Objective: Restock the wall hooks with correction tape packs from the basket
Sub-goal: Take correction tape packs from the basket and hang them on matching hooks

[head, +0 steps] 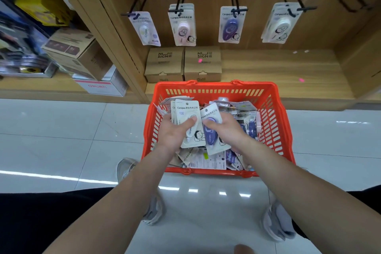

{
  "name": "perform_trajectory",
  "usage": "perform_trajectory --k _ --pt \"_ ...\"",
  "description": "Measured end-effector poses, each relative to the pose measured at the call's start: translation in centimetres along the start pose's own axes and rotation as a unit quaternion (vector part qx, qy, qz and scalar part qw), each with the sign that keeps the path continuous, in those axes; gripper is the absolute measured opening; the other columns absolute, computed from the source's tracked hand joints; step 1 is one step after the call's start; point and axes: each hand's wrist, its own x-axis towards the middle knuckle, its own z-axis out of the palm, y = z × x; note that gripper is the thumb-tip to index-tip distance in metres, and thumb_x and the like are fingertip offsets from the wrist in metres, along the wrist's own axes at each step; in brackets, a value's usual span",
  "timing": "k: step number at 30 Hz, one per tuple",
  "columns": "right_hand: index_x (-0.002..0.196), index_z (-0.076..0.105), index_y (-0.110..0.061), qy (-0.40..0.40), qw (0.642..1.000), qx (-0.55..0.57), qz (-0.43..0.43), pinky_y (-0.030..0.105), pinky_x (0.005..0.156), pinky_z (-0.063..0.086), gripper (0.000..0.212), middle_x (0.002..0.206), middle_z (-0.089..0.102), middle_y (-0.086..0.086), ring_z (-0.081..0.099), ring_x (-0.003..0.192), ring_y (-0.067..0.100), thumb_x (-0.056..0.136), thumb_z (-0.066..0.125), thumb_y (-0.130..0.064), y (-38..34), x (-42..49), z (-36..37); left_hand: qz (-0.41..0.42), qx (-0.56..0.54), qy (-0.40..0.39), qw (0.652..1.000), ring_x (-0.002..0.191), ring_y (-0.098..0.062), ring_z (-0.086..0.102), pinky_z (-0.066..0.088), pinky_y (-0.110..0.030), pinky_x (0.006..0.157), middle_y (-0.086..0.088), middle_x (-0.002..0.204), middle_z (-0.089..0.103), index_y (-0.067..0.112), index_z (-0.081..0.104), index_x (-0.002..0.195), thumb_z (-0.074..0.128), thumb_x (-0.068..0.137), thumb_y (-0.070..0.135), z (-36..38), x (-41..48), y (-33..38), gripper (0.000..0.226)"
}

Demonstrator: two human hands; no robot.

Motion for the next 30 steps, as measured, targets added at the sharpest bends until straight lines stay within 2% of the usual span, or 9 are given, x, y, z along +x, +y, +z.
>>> perform_trajectory --k 4,7,10,13,16,19,22,26,30 --pt "0.105 0.077 -0.020 0.049 0.998 -0.004 -0.028 0.028 0.081 0.056 0.016 0.096 0.079 -0.010 0.074 0.089 0.004 0.095 0.073 -0.032 -2.2 -0.8 -2.3 0.034 0.011 -0.019 0.999 0.088 -0.011 0.076 0.060 -0.029 0.077 0.004 0.101 0.078 0.026 0.068 0.102 0.084 0.084 0.019 0.4 -0.4 2.8 0.025" --pt "0.100 0.074 -0.021 0.066 0.997 -0.023 -0.043 0.029 0.076 0.055 0.012 0.090 0.078 -0.010 0.072 0.082 0.003 0.096 0.071 -0.032 -5.4 -0.9 -4.3 0.060 0.030 -0.024 0.997 0.094 -0.017 0.076 0.060 -0.039 0.088 0.001 0.105 0.078 0.022 0.067 0.109 0.088 0.080 0.022 0.4 -0.5 6.4 0.036" --pt "0.111 0.071 -0.021 0.003 0.998 -0.025 -0.052 0.048 0.090 0.057 0.020 0.104 0.079 -0.002 0.075 0.097 0.026 0.094 0.068 -0.012 -9.8 -1.0 -6.0 0.093 0.060 -0.027 0.993 0.094 -0.015 0.075 0.060 -0.036 0.087 0.002 0.109 0.077 0.018 0.063 0.122 0.088 0.080 0.027 -0.1 -0.9 11.0 0.050" --pt "0.110 0.068 -0.021 -0.029 0.996 -0.034 -0.079 0.042 0.087 0.062 0.030 0.105 0.079 0.000 0.076 0.099 0.022 0.092 0.068 0.003 -14.2 -1.9 -7.7 0.121 0.102 -0.039 0.987 0.092 -0.019 0.076 0.062 -0.040 0.082 0.004 0.106 0.074 0.025 0.055 0.118 0.087 0.080 0.031 -1.0 -1.7 15.6 0.050" --pt "0.106 0.068 -0.019 -0.003 0.993 -0.054 -0.100 0.038 0.079 0.064 0.023 0.103 0.080 0.001 0.077 0.093 0.019 0.089 0.076 -0.006 -17.2 -2.6 -10.1 0.161 0.129 -0.055 0.977 0.083 -0.013 0.076 0.061 -0.030 0.068 0.009 0.098 0.073 0.035 0.052 0.097 0.087 0.080 0.031 -2.3 -2.3 18.6 0.039" --pt "0.105 0.065 -0.011 0.042 0.992 -0.096 -0.075 0.035 0.068 0.062 0.019 0.094 0.080 0.002 0.078 0.084 0.020 0.091 0.077 -0.017 -17.4 -1.3 -12.3 0.164 0.155 -0.059 0.972 0.080 -0.011 0.075 0.057 -0.024 0.059 0.011 0.096 0.073 0.034 0.052 0.094 0.087 0.081 0.031 -3.3 -2.4 19.4 0.038" --pt "0.110 0.062 -0.012 0.095 0.988 -0.113 -0.040 0.037 0.070 0.061 0.020 0.095 0.080 0.002 0.078 0.083 0.019 0.096 0.072 -0.022 -16.3 1.9 -13.0 0.147 0.181 -0.067 0.970 0.082 -0.014 0.076 0.061 -0.032 0.066 0.008 0.100 0.074 0.035 0.054 0.097 0.087 0.080 0.034 -3.2 -1.5 19.0 0.038" --pt "0.109 0.059 -0.017 0.147 0.983 -0.095 -0.060 0.034 0.070 0.056 0.011 0.105 0.076 0.005 0.075 0.092 0.020 0.100 0.065 -0.020 -15.7 6.4 -12.4 0.144 0.189 -0.080 0.968 0.086 -0.013 0.076 0.062 -0.034 0.071 0.011 0.105 0.073 0.034 0.055 0.111 0.087 0.079 0.037 -2.0 -0.4 18.7 0.045" --pt "0.107 0.055 -0.020 0.146 0.984 -0.076 -0.063 0.044 0.088 0.059 0.011 0.109 0.074 0.003 0.072 0.098 0.019 0.101 0.064 -0.016 -14.8 8.5 -12.1 0.136 0.187 -0.074 0.970 0.087 -0.014 0.076 0.064 -0.038 0.073 0.009 0.108 0.073 0.029 0.051 0.128 0.086 0.079 0.037 -1.8 0.7 18.1 0.061"
